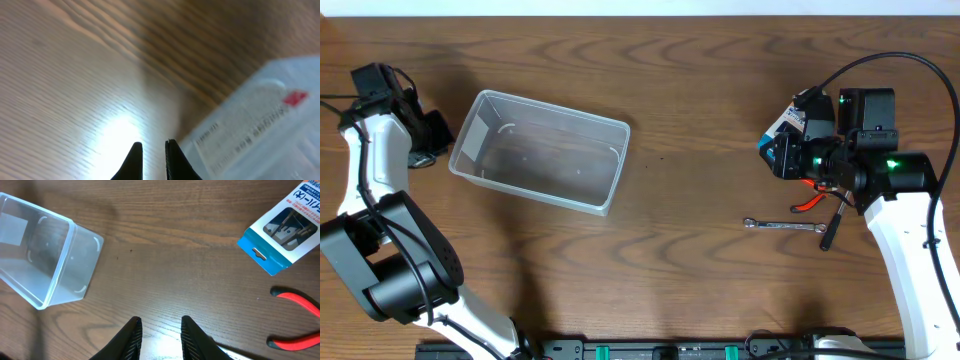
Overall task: Pack container
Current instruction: 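Drag the container right toward table center with the left gripper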
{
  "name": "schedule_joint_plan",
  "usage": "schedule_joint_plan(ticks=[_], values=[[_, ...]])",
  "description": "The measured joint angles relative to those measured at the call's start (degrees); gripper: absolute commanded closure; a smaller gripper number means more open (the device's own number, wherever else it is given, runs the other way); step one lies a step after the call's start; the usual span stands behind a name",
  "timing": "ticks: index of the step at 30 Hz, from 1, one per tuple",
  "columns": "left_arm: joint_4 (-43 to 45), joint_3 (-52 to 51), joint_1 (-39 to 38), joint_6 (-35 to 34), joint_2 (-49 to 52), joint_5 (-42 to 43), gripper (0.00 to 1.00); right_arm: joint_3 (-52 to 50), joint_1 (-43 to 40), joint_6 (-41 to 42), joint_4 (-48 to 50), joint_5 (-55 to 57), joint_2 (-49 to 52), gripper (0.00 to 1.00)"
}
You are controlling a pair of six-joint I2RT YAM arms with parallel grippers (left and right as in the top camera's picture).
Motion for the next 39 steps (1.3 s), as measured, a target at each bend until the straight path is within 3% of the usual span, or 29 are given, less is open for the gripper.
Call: schedule_joint_plan(ticks=[8,22,27,35,39], values=[[-9.31,-0.02,-3.78,0.02,0.00,6.60,0.92,0.02,0.02,0.00,0.24,0.02,0.00,0.71],[-14.71,-0.04,-22.49,0.00,0.00,11.02,0.92,0.04,0.02,-2.27,-2.40,-0.04,0.00,0.72],[-14.56,-0.04,-26.49,0.02,0.00,11.21,0.93,0.04,0.02,-6.71,-5.55,-0.02,0.00,0.81],[-16.20,-0.04,-26.16,0.87,0.00,11.21,0.92,0.04,0.55,-15.45,-11.93,-0.79,0.00,0.99],[-20.50,-0.04,-26.16,1.27,0.00,11.21,0.92,0.11,3.32,-18.14,-14.62,-1.49,0.00,0.99]])
